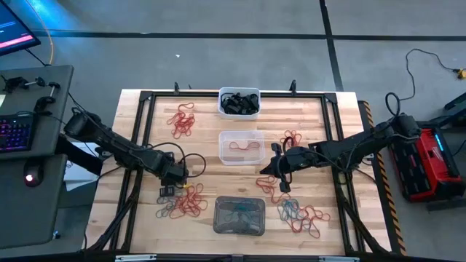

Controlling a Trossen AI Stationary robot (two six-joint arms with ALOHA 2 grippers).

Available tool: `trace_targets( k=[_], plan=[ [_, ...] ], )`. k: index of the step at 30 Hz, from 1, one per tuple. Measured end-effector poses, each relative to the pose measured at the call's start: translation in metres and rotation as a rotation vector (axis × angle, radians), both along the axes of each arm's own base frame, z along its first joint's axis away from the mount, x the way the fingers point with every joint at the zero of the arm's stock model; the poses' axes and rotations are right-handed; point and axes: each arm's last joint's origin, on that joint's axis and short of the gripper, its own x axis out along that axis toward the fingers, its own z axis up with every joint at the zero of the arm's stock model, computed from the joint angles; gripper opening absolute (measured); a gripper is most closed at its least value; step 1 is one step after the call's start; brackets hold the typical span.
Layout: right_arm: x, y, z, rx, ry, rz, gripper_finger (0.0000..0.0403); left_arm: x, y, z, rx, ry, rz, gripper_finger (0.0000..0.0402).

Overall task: Sort rubber bands into baskets
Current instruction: Put the blue rubber band into the black bin

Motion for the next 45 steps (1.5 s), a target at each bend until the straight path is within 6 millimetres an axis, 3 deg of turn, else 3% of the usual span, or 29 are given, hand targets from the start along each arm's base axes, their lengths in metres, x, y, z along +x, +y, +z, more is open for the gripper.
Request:
trace_targets(
  k=[5,12,18,38,45],
  plan=[
    [0.000,0.000,0.000,0.000,0.000,0.000,0.0000,0.002,0.000,-0.003,-0.011,0.020,-0.068,0.0083],
    [0.000,0.000,0.000,0.000,0.001,0.000,0.0000,0.004,-0.001,-0.004,-0.045,0.008,-0.056,0.0011],
    [0.000,0.000,0.000,-0.005,0.000,0.003,0.0000,0.005,-0.002,0.002,-0.046,-0.006,-0.016,0.0001],
    [0.000,0.000,0.000,-0.001,0.002,0.000,0.0000,0.025,-0.003,0.095,0.176,-0.007,0.000,0.0000],
    [0.000,0.000,0.000,-0.009,0.000,-0.013,0.0000,0.037,-0.006,0.127,0.169,-0.116,0.009,0.0000]
  ],
)
